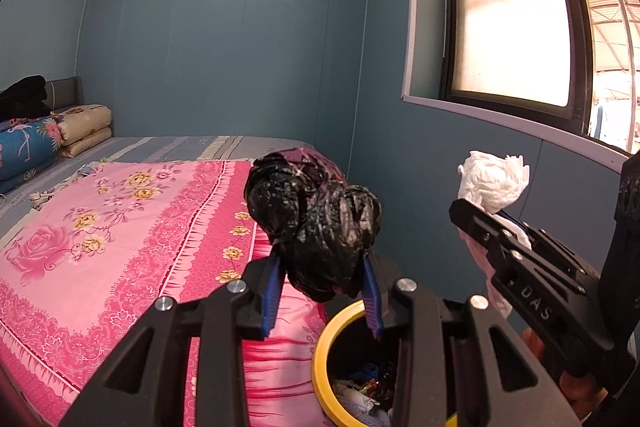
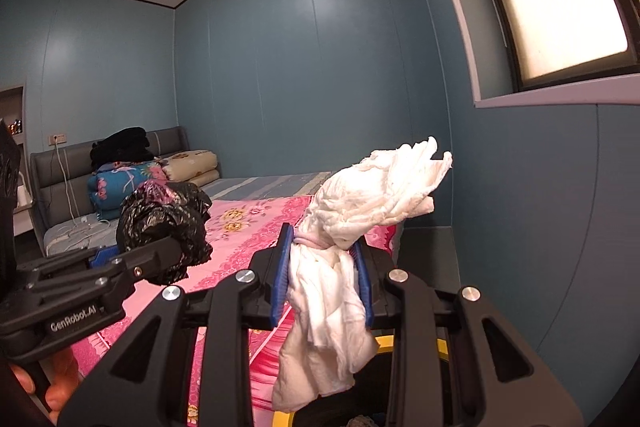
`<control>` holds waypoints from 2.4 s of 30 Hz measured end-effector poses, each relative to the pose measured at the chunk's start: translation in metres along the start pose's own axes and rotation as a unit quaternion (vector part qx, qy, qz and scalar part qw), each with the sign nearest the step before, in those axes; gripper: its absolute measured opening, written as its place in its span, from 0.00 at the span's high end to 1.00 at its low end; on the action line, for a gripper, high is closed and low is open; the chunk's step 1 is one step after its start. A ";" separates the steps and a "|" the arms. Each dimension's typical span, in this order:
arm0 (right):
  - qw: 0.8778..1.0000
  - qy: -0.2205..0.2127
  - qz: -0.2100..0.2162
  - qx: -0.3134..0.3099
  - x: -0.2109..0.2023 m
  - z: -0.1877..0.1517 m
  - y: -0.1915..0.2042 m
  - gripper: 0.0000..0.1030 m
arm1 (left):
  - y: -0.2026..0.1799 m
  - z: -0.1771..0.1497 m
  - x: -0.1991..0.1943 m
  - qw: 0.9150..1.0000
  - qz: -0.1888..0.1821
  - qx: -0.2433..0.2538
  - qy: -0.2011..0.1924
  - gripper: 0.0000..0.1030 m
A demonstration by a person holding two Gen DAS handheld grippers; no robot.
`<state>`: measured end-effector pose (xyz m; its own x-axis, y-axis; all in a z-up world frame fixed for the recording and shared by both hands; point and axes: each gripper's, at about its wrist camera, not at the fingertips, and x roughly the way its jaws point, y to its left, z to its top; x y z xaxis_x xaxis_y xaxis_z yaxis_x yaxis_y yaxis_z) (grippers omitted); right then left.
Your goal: Collect trash
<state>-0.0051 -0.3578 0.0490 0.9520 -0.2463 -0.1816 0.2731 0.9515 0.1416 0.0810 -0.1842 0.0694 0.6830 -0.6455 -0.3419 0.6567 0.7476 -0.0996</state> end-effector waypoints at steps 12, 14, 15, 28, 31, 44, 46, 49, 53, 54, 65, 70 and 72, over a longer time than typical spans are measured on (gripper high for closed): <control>0.996 0.070 -0.033 0.049 0.023 0.004 -0.036 0.73 | -0.009 -0.021 0.036 0.999 -0.013 0.004 0.052 0.69; 0.994 0.083 -0.030 0.056 0.029 0.000 -0.039 0.73 | -0.008 -0.026 0.044 0.998 -0.014 0.003 0.063 0.69; 0.994 0.087 -0.030 0.059 0.030 -0.001 -0.042 0.73 | -0.007 -0.028 0.048 0.998 -0.015 0.003 0.069 0.69; 0.981 0.173 -0.058 0.070 0.073 -0.033 -0.051 0.73 | 0.006 -0.079 0.136 0.980 -0.053 -0.010 0.193 0.69; 0.976 0.198 -0.063 0.071 0.080 -0.042 -0.052 0.73 | 0.010 -0.090 0.150 0.974 -0.061 -0.021 0.219 0.69; 0.959 0.247 -0.042 0.130 0.096 -0.073 -0.089 0.73 | -0.005 -0.105 0.166 0.961 -0.099 -0.028 0.255 0.68; 0.960 0.242 -0.043 0.138 0.095 -0.072 -0.091 0.73 | -0.006 -0.103 0.165 0.961 -0.109 -0.033 0.253 0.68; 0.962 0.232 -0.038 0.142 0.091 -0.066 -0.090 0.72 | -0.009 -0.098 0.157 0.964 -0.110 -0.030 0.241 0.68; 0.966 0.212 -0.041 0.141 0.081 -0.054 -0.088 0.68 | -0.011 -0.090 0.147 0.965 -0.117 -0.031 0.230 0.65; 0.967 0.206 -0.043 0.143 0.079 -0.052 -0.090 0.68 | -0.012 -0.089 0.145 0.966 -0.120 -0.031 0.228 0.64; 0.970 0.172 -0.045 0.164 0.053 -0.027 -0.097 0.50 | -0.005 -0.075 0.121 0.972 -0.110 -0.047 0.203 0.33; 0.973 0.154 -0.052 0.165 0.042 -0.019 -0.099 0.50 | 0.008 -0.066 0.110 0.975 -0.100 -0.062 0.188 0.33; 0.974 0.148 -0.053 0.166 0.040 -0.016 -0.099 0.50 | 0.014 -0.062 0.105 0.977 -0.094 -0.066 0.179 0.33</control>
<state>0.0040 -0.4587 0.0122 0.8482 -0.2300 -0.4771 0.4441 0.7997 0.4041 0.1424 -0.2315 -0.0255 0.3838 -0.6948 -0.6082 0.6965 0.6503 -0.3034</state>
